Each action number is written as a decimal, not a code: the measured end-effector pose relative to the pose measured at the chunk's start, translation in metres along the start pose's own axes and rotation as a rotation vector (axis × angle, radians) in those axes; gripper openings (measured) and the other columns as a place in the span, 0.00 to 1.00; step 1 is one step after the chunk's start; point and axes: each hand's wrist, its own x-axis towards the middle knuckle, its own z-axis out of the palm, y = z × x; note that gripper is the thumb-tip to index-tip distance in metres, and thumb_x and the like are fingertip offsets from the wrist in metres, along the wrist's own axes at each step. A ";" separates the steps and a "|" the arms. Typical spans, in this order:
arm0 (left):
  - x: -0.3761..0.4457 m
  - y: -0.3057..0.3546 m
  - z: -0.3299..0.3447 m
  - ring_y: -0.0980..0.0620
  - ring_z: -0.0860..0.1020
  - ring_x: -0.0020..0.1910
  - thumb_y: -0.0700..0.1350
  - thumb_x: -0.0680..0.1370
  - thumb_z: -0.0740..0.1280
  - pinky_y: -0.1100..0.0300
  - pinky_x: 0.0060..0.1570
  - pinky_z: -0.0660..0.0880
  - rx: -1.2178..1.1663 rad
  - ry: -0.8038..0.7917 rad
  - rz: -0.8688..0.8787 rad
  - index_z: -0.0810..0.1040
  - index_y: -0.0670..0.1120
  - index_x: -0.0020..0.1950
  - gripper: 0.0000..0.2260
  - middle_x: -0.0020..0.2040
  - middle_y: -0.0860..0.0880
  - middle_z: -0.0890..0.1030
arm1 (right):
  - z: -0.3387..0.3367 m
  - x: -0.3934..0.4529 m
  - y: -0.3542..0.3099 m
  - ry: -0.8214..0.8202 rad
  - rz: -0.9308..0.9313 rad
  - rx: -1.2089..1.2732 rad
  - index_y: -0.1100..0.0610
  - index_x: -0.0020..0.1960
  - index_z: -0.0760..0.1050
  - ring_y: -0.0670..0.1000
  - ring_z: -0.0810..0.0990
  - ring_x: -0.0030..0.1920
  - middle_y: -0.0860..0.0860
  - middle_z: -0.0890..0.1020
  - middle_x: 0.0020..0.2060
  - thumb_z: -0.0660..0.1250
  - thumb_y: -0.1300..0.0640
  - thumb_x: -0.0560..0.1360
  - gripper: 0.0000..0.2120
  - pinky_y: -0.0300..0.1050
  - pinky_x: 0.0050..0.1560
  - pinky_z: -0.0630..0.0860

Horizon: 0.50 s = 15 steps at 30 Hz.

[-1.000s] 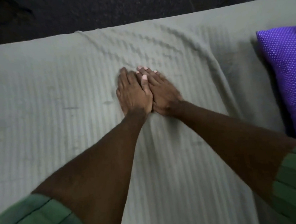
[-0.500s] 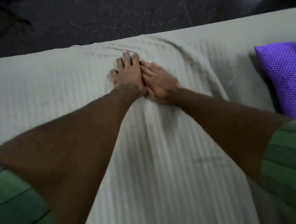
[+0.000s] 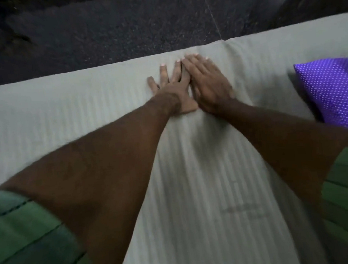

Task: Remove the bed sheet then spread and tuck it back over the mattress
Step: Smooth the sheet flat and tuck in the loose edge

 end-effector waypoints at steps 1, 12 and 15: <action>0.007 0.004 0.004 0.39 0.31 0.80 0.61 0.75 0.64 0.26 0.72 0.38 -0.057 0.014 -0.053 0.35 0.55 0.83 0.47 0.82 0.53 0.33 | 0.001 0.002 0.010 -0.011 -0.020 -0.010 0.58 0.83 0.57 0.54 0.55 0.82 0.55 0.60 0.82 0.52 0.53 0.84 0.28 0.53 0.82 0.50; 0.042 0.077 0.017 0.35 0.36 0.81 0.58 0.78 0.68 0.33 0.77 0.44 0.180 0.100 -0.316 0.33 0.37 0.80 0.52 0.81 0.35 0.35 | -0.007 0.008 0.054 0.087 0.286 -0.147 0.60 0.82 0.56 0.57 0.56 0.82 0.57 0.59 0.82 0.47 0.47 0.84 0.30 0.54 0.82 0.50; 0.043 0.074 0.022 0.36 0.34 0.80 0.57 0.77 0.66 0.33 0.77 0.40 0.193 0.094 -0.305 0.31 0.36 0.80 0.52 0.81 0.36 0.33 | -0.004 -0.011 0.043 0.067 0.200 0.009 0.60 0.82 0.56 0.57 0.54 0.82 0.57 0.58 0.82 0.50 0.54 0.84 0.28 0.56 0.81 0.50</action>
